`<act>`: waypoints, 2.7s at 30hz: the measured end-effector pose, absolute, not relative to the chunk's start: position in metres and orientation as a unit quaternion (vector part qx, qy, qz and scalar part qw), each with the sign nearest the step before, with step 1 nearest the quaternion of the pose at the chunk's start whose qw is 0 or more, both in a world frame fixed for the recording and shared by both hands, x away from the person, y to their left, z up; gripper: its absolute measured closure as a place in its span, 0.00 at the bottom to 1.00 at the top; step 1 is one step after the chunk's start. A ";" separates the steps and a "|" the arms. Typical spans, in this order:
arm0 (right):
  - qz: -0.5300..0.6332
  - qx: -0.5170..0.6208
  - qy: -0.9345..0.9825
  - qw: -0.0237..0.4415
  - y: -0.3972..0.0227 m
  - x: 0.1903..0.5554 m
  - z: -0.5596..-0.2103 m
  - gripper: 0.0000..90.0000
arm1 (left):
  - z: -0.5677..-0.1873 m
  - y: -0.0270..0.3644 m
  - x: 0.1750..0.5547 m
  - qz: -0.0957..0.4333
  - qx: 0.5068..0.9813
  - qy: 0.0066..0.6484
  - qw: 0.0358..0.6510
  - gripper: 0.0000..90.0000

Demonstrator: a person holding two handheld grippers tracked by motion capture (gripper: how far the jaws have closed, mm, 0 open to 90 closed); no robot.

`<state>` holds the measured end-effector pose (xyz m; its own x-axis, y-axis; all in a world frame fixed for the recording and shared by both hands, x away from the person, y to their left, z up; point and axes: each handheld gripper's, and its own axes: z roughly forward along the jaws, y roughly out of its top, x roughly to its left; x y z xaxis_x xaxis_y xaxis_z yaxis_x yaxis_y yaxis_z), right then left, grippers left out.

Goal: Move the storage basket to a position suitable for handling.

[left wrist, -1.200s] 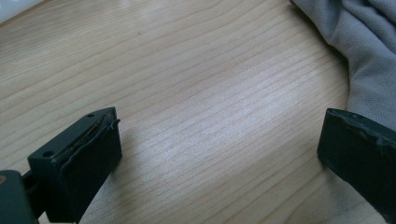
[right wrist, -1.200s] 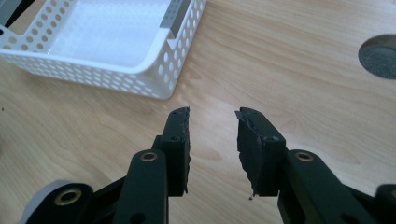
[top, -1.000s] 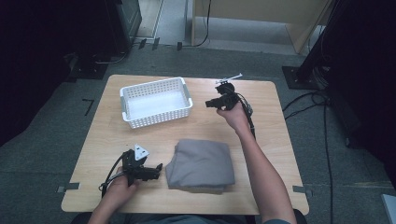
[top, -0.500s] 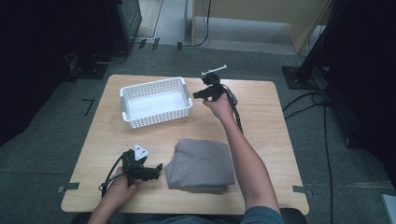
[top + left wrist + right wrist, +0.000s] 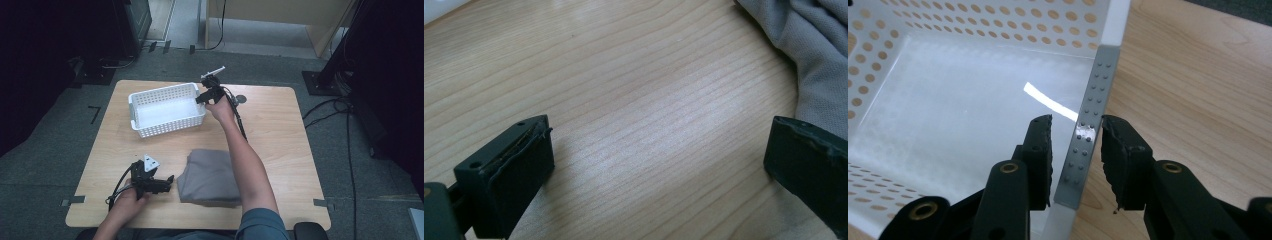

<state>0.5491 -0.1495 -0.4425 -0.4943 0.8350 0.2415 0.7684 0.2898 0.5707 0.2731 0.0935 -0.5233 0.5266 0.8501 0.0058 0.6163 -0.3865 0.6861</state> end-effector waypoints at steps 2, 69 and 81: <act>0.318 0.502 0.802 0.055 -0.147 0.550 -0.444 0.74 | -0.523 0.093 0.273 0.182 0.812 0.451 0.321 0.00; 0.352 0.567 0.743 0.055 -0.285 0.435 -0.412 0.94 | -0.523 0.093 0.272 0.181 0.814 0.449 0.321 0.00; 0.321 0.572 0.753 0.060 -0.285 0.445 -0.447 0.97 | -0.523 0.093 0.272 0.181 0.814 0.449 0.321 0.00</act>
<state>0.4446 -0.2854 -0.4466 -0.3391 0.8989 0.2774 0.8221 0.1398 0.5519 0.2724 0.0930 -0.5234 0.5304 0.8478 0.0063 0.6144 -0.3895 0.6861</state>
